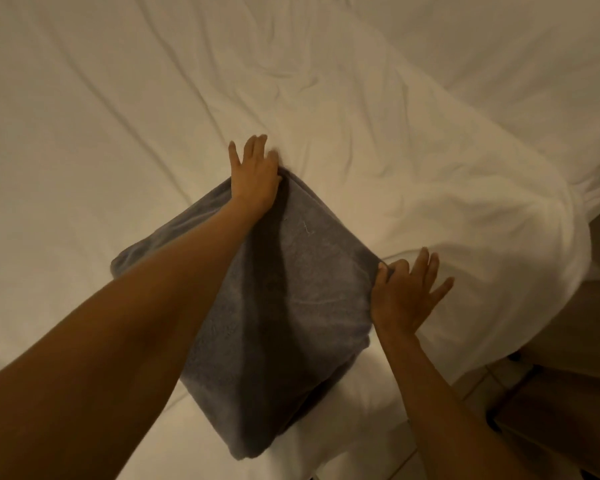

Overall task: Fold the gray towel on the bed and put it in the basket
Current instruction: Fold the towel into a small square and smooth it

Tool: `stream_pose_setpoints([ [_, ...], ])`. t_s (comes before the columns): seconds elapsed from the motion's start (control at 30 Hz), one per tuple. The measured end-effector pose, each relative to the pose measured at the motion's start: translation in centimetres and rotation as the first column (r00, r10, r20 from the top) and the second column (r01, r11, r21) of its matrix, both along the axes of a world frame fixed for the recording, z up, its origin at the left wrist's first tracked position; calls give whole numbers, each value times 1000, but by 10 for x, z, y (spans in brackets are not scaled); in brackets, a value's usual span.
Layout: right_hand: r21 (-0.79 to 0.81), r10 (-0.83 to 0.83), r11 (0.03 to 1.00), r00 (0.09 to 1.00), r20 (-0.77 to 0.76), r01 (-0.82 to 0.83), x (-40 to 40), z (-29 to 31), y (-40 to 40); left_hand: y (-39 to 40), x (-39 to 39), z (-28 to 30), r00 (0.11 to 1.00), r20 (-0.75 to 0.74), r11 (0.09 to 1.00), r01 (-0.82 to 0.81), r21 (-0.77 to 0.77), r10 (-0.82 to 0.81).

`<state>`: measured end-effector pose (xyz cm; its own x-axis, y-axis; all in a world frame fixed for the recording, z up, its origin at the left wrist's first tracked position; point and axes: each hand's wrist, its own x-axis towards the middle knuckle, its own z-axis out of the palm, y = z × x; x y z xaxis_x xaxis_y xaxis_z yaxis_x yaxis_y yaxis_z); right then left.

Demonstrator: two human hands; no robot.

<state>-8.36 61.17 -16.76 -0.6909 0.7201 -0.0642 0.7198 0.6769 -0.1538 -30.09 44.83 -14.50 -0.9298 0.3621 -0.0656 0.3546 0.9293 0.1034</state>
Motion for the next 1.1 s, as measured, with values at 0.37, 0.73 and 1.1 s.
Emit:
stream_pose_setpoints([
  [0.37, -44, 345, 937, 938, -40, -347, 15, 13, -82, -42, 80, -35, 981, 56, 980, 183, 79, -188],
  [0.73, -92, 276, 959, 957, 87, -268, 29, -28, -87, -46, 88, -56, 970, 125, 978, 207, 23, -208],
  [1.1, -164, 374, 923, 913, 161, -349, 26, -12, -76, -65, 122, -21, 939, 324, 991, 134, -20, -120],
])
